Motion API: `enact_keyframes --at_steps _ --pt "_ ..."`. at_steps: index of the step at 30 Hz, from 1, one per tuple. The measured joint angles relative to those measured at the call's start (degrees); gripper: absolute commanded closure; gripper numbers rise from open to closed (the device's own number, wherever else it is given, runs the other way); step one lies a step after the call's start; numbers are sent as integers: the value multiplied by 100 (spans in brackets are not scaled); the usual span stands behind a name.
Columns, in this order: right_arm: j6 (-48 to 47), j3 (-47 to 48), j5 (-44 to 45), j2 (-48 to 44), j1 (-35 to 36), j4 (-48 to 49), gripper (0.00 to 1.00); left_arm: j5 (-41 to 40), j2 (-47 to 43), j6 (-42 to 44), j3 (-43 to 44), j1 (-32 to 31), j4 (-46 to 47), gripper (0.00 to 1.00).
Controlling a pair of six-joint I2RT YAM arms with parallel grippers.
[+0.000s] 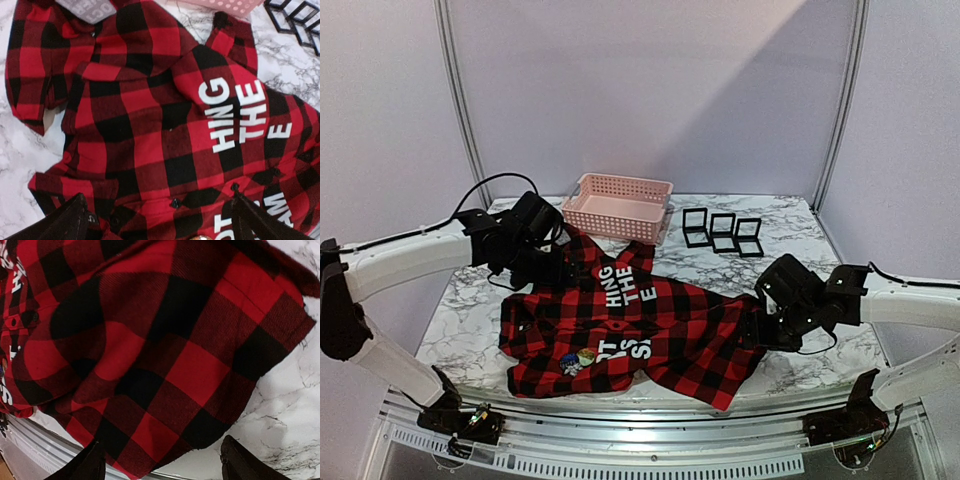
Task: Remove the brooch from the garment
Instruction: Smooth out the flattened clothing at the center of the board.
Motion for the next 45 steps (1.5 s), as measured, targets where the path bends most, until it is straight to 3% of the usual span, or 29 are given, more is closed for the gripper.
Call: enact_keyframes --at_steps 9,17,25,29,35,39,45 --pt "667 -83 -103 422 289 -173 30 -291 1191 442 354 50 538 1" --pt "876 -116 -210 861 332 -11 38 -214 1320 542 330 424 938 0" --pt "916 238 57 1421 533 -175 41 -254 1886 715 299 439 979 0" --pt "911 354 140 1556 575 -275 47 -302 1912 763 267 439 1040 4" --pt "940 459 297 1690 588 -356 60 -308 2260 855 271 459 1193 29" --pt "1032 457 391 1698 588 -354 73 -308 2461 835 278 476 1314 60" --pt "1145 455 610 1711 577 -367 91 -372 2465 782 264 540 1467 87"
